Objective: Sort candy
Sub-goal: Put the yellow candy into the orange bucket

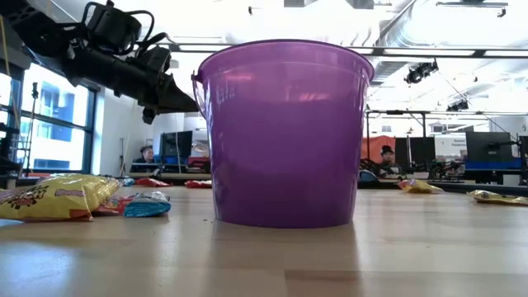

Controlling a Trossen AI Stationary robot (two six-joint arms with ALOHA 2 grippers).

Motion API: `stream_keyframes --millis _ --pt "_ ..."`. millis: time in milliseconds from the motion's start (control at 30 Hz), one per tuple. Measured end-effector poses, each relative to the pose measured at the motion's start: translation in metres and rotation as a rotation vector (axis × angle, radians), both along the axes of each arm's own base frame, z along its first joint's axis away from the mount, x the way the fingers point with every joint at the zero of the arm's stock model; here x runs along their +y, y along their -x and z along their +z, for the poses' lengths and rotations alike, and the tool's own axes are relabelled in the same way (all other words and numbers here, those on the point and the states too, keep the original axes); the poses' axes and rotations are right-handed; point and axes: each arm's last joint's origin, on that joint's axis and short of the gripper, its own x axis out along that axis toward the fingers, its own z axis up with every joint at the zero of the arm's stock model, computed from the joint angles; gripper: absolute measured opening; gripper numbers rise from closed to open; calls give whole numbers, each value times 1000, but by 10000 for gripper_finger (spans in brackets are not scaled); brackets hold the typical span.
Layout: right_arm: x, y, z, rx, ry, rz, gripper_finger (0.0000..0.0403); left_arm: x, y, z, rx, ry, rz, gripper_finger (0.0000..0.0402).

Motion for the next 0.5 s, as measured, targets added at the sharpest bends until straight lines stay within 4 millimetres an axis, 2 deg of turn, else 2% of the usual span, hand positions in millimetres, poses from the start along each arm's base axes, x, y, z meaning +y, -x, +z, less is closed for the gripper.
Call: stream_keyframes --millis 133,233,400,500 --pt "1 -1 5 -44 -16 46 60 0 0 0 0 1 0 0" --pt "-2 -2 16 -92 4 41 19 0 0 0 -1 1 -1 0" --pt "-2 -4 58 -191 -68 26 8 0 0 0 -10 27 6 0" --pt "-7 -7 93 -288 -88 -5 8 0 0 0 -13 34 8 0"
